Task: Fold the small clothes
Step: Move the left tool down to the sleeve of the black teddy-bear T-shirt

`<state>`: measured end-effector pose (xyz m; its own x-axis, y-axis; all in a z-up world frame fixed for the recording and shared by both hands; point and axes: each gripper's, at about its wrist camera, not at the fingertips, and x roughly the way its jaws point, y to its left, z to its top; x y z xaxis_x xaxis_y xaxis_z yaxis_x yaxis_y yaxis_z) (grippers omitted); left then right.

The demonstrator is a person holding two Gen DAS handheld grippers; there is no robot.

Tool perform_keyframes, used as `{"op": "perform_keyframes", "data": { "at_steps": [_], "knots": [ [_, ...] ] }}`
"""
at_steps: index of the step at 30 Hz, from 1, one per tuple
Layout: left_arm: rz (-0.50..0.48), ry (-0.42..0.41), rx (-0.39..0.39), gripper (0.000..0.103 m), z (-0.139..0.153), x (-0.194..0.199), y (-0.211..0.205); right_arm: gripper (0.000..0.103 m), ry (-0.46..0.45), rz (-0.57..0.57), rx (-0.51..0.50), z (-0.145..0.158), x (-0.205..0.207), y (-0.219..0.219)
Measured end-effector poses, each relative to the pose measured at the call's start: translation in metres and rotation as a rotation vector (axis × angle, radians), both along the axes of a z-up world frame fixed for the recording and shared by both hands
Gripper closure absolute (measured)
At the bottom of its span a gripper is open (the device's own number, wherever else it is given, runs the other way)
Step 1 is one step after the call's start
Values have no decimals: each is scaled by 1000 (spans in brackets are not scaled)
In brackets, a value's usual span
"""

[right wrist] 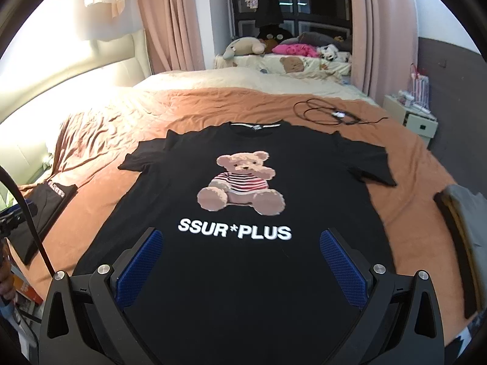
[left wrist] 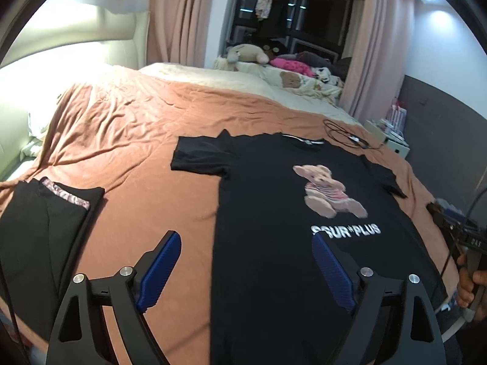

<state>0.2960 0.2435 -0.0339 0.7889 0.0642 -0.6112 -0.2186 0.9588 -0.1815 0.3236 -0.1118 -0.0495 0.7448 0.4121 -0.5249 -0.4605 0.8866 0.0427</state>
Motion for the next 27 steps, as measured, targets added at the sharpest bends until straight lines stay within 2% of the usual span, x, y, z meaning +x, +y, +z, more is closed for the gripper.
{"op": "perform_keyframes", "data": {
  "at_steps": [1, 6, 9, 11, 16, 18, 21, 27],
  "knots": [
    [7, 9, -3, 22, -1, 7, 6, 0, 4, -6, -1, -1, 9, 6],
    [46, 45, -9, 32, -9, 44, 38, 0, 26, 36, 4, -2, 41, 33],
    [63, 62, -15, 34, -15, 62, 55, 0, 36, 50, 1, -2, 60, 48],
    [74, 78, -21, 37, -19, 74, 67, 6, 46, 58, 2, -3, 72, 56],
    [94, 108, -52, 39, -28, 105, 95, 12, 101, 78, 15, -10, 110, 81],
    [99, 123, -56, 39, -33, 120, 106, 22, 131, 92, 26, -14, 124, 90],
    [91, 145, -76, 41, -43, 140, 120, 31, 183, 114, 39, -21, 150, 107],
    [93, 197, -88, 41, -63, 176, 150, 36, 234, 134, 45, -29, 189, 138]
  ]
}}
